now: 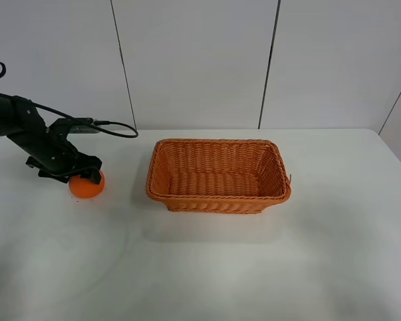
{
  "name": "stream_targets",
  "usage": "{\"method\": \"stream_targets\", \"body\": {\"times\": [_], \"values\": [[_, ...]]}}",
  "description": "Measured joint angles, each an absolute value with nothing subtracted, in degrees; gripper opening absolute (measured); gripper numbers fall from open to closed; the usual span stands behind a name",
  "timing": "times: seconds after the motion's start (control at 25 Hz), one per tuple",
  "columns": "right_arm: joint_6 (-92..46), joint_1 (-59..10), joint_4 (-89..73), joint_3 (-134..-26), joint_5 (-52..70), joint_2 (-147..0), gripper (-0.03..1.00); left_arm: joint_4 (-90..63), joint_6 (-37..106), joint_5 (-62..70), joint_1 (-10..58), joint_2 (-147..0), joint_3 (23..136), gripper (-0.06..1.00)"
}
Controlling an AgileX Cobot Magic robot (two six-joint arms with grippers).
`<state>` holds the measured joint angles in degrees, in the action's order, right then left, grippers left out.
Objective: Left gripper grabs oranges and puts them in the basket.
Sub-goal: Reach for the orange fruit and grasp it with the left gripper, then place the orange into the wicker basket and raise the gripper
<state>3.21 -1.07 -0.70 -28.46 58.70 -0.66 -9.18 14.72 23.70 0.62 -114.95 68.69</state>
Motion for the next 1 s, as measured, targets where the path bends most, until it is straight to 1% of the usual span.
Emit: {"method": "stream_targets", "body": {"times": [0.28,0.36,0.44,0.48,0.56,0.64,0.68,0.76,1.0], "values": [[3.21,-1.07,-0.7,-28.46,58.7,-0.66,0.69,-9.18,16.23,21.92,0.62,-116.02,68.91,0.87],[3.21,-1.07,-0.7,-28.46,58.7,-0.66,0.69,-9.18,16.22,21.75,0.62,-116.07,68.91,0.85],[3.21,-1.07,-0.7,-28.46,58.7,-0.66,0.69,-9.18,16.28,21.38,0.62,-116.07,68.91,0.76],[3.21,-1.07,-0.7,-28.46,58.7,-0.66,0.69,-9.18,16.34,21.37,0.62,-116.07,68.91,0.68],[3.21,-1.07,-0.7,-28.46,58.7,-0.66,0.69,-9.18,16.41,21.37,0.62,-116.07,68.91,0.49],[3.21,-1.07,-0.7,-28.46,58.7,-0.66,0.69,-9.18,16.46,21.37,0.62,-116.07,68.91,0.25],[3.21,-1.07,-0.7,-28.46,58.7,-0.66,0.69,-9.18,16.45,21.43,0.62,-116.07,68.91,0.18],[3.21,-1.07,-0.7,-28.46,58.7,-0.66,0.69,-9.18,16.47,21.56,0.62,-116.07,68.91,0.13],[3.21,-1.07,-0.7,-28.46,58.7,-0.66,0.69,-9.24,16.47,24.17,0.62,-116.02,69.11,0.13]]}}
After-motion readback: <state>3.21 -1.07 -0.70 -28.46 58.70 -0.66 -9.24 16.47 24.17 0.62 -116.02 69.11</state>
